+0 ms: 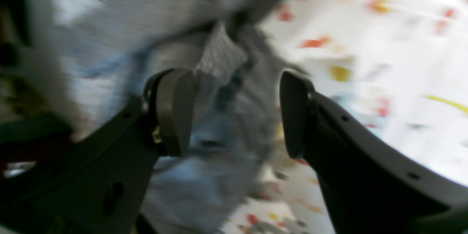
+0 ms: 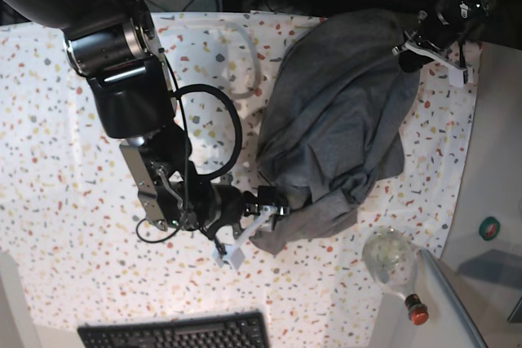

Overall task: Layout the t-shirt on the table in an organized manner, then fold the t-shirt properly
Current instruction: 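Grasp the shirt with both grippers at opposite ends, then stretch the shirt between both grippers and lay it flat, then grasp the shirt body with the left gripper and pull it outward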

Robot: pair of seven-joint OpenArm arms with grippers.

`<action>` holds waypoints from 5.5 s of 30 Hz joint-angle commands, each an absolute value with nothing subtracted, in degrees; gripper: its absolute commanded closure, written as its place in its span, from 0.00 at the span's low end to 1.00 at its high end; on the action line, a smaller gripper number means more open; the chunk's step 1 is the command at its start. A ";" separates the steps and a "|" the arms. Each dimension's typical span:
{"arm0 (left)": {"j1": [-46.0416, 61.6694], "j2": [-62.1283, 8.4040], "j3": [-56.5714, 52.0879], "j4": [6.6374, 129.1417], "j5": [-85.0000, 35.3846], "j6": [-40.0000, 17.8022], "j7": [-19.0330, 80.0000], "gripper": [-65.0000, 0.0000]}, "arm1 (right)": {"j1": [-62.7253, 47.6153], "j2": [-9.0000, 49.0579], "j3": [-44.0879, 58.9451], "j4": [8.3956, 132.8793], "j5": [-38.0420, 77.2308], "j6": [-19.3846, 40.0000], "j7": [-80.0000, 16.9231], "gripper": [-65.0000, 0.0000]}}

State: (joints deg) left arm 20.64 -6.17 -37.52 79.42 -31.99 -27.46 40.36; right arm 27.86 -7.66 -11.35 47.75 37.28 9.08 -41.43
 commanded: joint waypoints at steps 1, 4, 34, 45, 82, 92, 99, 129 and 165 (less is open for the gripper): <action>20.62 -6.90 -37.76 80.31 -32.92 -28.00 39.69 1.00 | 30.29 -8.13 -11.74 50.15 39.43 9.54 -41.63 0.46; 20.62 -6.99 -37.76 80.31 -32.92 -28.00 39.69 1.00 | 30.64 -8.13 -11.74 50.95 40.04 7.78 -42.68 0.46; 21.14 -12.09 -37.67 90.33 -32.84 -27.30 39.96 1.00 | 26.51 2.51 -9.71 57.36 53.14 3.21 -42.68 1.00; 9.19 -15.25 -35.03 102.64 -32.84 -21.05 49.45 1.00 | 0.04 16.13 1.10 103.16 52.79 -1.10 -49.45 1.00; -49.63 3.21 -12.44 37.23 12.53 -8.04 17.01 0.47 | 17.27 17.98 13.05 77.14 7.43 -5.14 -33.27 1.00; -37.05 -1.54 -12.62 53.41 -8.66 -8.04 25.45 0.00 | 21.14 17.54 21.76 69.58 4.62 -5.05 -36.00 0.48; -11.65 -6.90 -12.70 76.97 -26.68 -8.04 25.89 0.00 | 13.93 16.31 32.13 73.63 13.05 1.19 -36.00 0.45; 8.92 -3.30 -6.73 77.41 -29.32 -8.22 23.34 0.59 | 19.91 16.22 30.55 33.45 17.54 20.79 -22.99 0.70; -7.52 -6.20 11.03 94.90 -16.48 9.27 56.66 1.00 | 5.49 15.34 24.13 84.53 16.66 26.24 -51.74 1.00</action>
